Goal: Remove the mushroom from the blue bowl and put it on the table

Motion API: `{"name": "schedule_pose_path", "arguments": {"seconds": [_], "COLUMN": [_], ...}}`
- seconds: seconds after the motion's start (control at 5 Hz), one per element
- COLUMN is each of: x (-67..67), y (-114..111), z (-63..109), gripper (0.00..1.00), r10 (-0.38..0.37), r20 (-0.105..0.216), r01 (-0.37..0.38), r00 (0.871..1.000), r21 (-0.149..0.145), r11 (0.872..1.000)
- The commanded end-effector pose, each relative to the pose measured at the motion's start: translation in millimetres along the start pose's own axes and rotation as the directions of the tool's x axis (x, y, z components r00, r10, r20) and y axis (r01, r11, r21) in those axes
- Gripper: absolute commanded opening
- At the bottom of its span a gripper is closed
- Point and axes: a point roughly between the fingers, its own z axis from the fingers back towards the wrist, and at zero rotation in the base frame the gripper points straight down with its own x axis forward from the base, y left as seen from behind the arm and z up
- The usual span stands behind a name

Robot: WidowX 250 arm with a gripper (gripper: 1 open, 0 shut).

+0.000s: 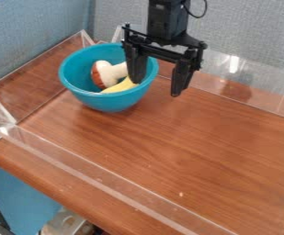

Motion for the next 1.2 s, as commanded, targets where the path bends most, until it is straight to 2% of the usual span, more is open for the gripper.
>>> {"name": "schedule_pose_path", "arguments": {"seconds": [0.0,0.4,0.6,1.0], "x": [8.7,71.8,91.0,124.2], "y": [5.7,-4.3,-1.8,-26.3], "z": [-0.5,5.2,7.5,-2.2], "gripper": [1.0,1.0,1.0,1.0], "r10": [0.108,0.135,0.144,0.111], "r20": [-0.017,0.019,0.025,0.012], "r01": [-0.108,-0.135,-0.143,-0.111], "r00": [0.994,0.991,0.989,0.994], "r21": [-0.01,-0.04,-0.042,-0.039], "r11": [0.994,0.99,0.989,0.993]}}
